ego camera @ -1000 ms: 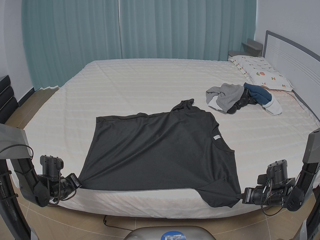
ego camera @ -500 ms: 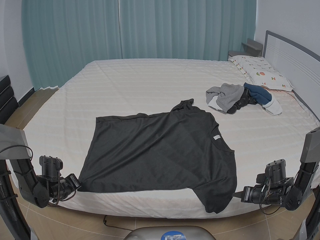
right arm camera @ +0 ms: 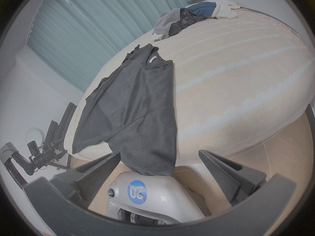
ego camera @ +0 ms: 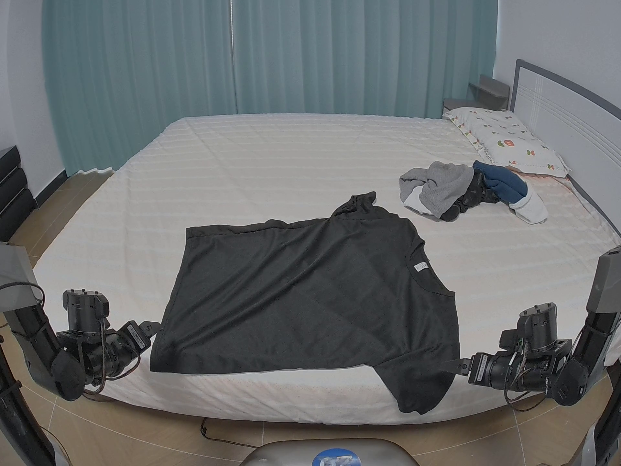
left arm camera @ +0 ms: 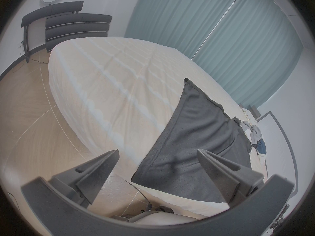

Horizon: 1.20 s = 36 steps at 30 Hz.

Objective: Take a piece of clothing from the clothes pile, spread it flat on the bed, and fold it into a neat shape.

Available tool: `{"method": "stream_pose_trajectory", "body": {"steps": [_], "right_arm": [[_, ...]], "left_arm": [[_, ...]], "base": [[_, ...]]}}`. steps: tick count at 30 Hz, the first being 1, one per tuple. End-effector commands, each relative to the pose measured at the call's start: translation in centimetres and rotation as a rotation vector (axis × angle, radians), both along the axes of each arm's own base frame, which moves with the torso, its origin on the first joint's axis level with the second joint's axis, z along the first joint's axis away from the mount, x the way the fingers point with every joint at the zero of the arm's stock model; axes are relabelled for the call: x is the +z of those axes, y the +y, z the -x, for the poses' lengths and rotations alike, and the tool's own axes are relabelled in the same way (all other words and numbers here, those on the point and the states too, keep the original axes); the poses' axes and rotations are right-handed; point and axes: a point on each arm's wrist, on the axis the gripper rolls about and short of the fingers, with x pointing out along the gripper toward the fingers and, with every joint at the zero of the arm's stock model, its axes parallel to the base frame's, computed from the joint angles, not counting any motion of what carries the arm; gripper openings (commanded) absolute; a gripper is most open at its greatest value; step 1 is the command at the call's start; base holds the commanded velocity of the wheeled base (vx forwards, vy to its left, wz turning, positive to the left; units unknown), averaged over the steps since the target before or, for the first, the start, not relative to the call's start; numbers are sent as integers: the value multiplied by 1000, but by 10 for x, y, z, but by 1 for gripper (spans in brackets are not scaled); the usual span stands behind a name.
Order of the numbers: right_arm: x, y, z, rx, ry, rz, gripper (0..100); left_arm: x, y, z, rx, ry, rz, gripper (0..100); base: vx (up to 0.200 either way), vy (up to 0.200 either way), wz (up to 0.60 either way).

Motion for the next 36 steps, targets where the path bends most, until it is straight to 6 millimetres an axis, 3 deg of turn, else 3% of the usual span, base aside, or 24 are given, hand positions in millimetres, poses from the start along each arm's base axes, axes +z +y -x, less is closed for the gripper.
{"method": "stream_pose_trajectory", "body": {"steps": [1,11,23,36], "right_arm": [[2,1,-2,-3,-11,-8,100],[3,1,-3,-4,-18,-11,100],[4,1,-3,-9,-20,-16,100],[5,2,-3,-6,-21,-18,100]], "left_arm": [[6,2,0,4,-25,21,100],[8,6,-1,0,-35,78,100],[8,6,-1,-4,-35,82,100],[8,5,-2,-6,-41,81,100]], "base": [[0,0,0],[0,180,0],[0,0,0],[200,0,0]]}}
